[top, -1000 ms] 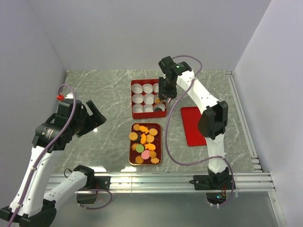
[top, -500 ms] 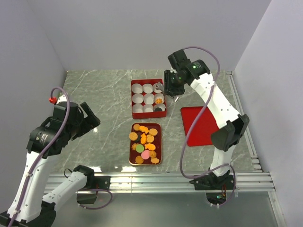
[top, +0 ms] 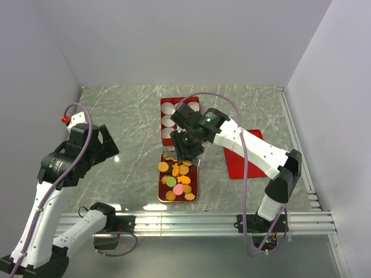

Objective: Pack the cookies

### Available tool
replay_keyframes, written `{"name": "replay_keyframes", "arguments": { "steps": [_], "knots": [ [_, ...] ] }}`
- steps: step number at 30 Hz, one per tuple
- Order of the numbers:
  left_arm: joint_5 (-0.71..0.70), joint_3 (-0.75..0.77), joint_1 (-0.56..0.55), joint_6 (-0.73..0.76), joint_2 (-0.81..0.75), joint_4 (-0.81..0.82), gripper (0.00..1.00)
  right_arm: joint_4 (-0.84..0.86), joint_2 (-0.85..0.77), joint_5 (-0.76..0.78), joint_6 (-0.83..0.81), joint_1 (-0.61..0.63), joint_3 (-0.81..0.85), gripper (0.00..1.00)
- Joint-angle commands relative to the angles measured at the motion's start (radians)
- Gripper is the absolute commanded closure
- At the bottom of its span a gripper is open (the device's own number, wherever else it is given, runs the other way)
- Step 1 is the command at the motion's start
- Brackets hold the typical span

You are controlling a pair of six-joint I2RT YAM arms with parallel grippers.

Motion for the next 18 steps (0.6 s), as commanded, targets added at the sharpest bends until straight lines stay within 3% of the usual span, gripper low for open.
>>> {"name": "replay_keyframes", "arguments": {
  "steps": [1, 18],
  "knots": [
    [-0.057, -0.036, -0.001, 0.047, -0.019, 0.047, 0.01, 0.052, 0.008, 0.001, 0.008, 0.034, 0.008, 0.48],
    [-0.048, -0.096, 0.000, 0.030, -0.095, 0.075, 0.01, -0.120, 0.227, 0.134, -0.087, 0.124, 0.247, 0.40]
  ]
}}
